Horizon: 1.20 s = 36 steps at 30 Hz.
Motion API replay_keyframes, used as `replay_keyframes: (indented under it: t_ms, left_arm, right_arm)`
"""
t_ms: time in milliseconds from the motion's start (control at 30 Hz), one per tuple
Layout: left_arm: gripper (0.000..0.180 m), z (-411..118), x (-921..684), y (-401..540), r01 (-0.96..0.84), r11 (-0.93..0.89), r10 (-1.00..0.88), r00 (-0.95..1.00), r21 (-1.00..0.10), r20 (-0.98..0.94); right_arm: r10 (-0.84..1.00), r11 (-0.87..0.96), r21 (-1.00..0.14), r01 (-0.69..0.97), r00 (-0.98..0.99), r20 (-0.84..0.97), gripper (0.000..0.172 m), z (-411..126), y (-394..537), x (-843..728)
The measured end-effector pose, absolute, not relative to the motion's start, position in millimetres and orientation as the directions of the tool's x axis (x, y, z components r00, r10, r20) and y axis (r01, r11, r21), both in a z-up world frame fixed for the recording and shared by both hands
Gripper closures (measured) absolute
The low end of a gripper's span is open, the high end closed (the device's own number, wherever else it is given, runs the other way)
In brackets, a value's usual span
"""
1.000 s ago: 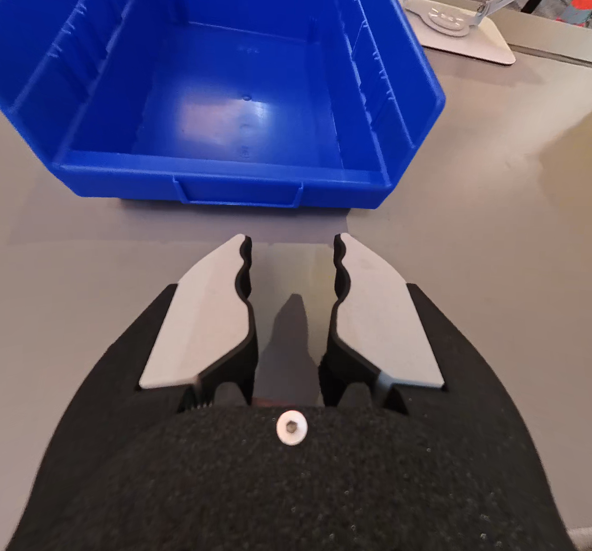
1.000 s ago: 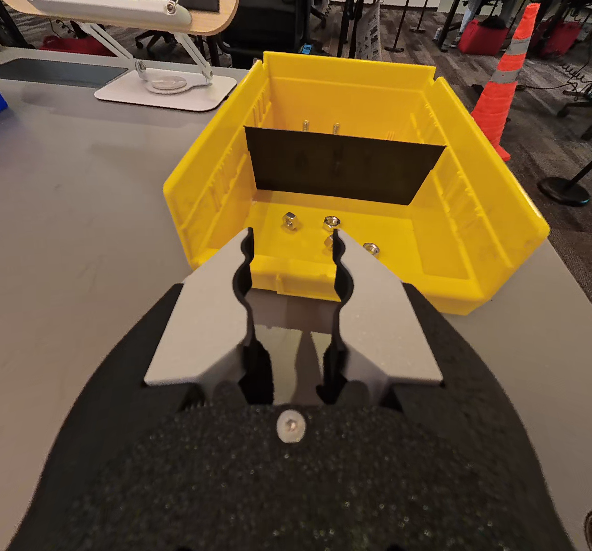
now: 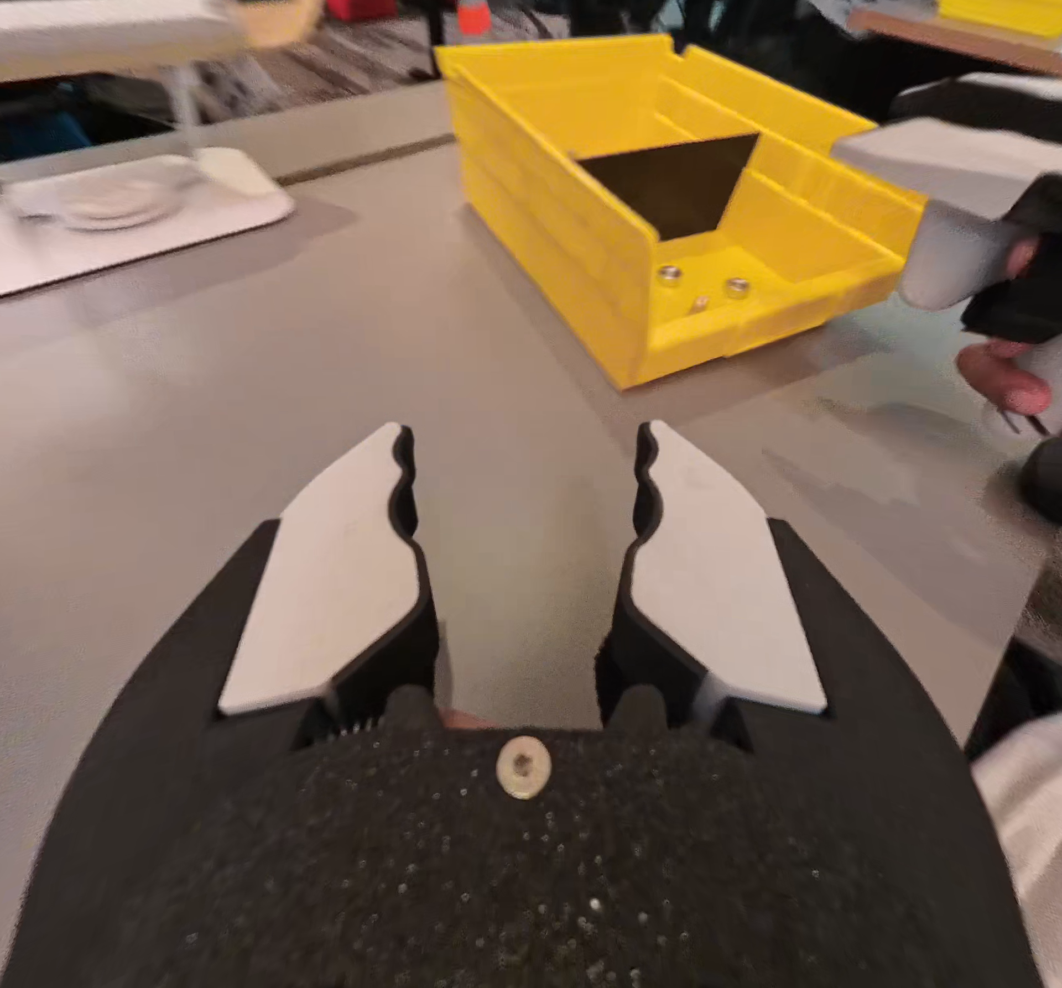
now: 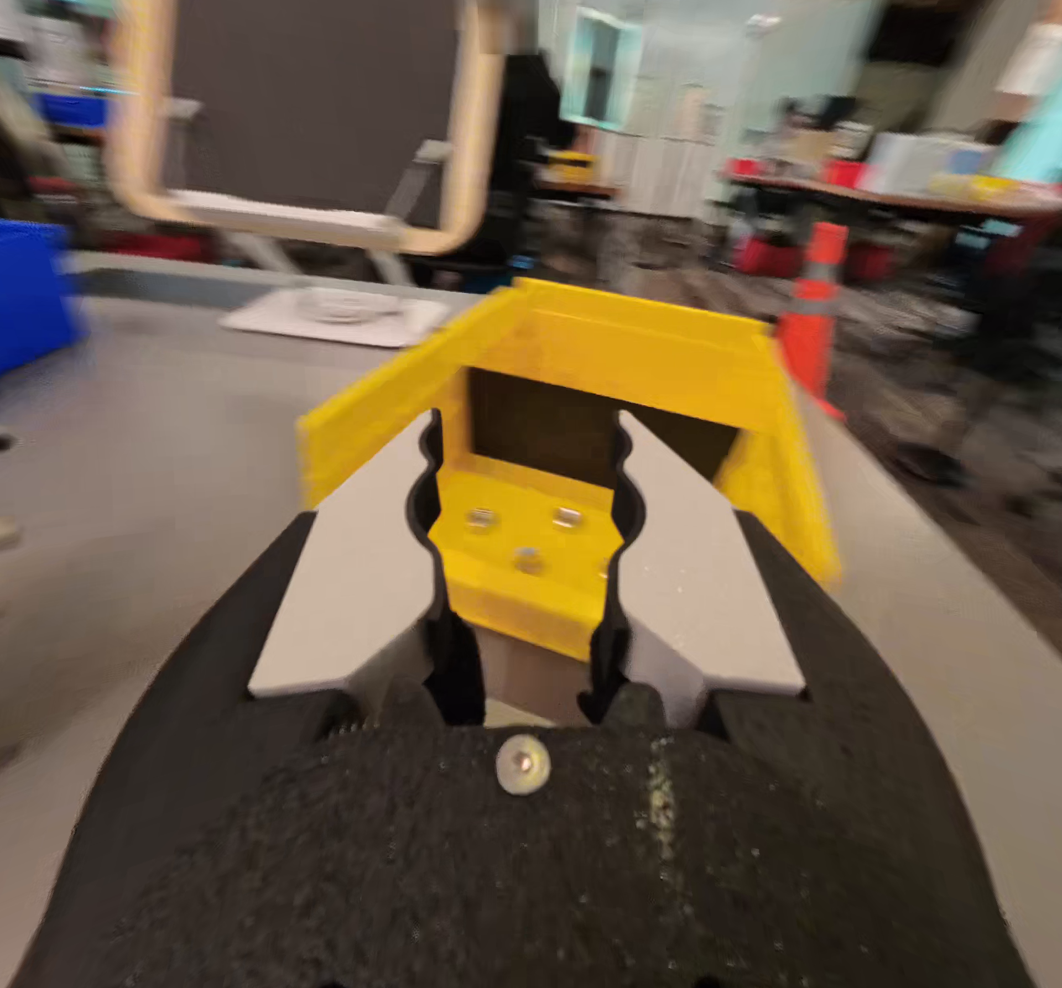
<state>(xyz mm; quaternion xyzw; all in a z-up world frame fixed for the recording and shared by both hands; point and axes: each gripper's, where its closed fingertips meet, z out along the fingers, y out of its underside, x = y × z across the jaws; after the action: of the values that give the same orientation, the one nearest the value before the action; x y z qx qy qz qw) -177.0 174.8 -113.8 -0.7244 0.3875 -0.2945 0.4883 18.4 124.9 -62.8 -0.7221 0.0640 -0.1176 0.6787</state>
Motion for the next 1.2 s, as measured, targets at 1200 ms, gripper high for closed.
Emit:
replay_keyframes:
  t_ms: [1200]
  left_arm:
    - [0.15,-139.8,-297.6,238.1,-0.181,-0.459,-0.533,0.839,-0.87,0.107]
  right_arm:
    - [-0.074,-0.354,-0.935,-0.029,0.997,-0.003,0.158,-136.0,211.4,-124.5]
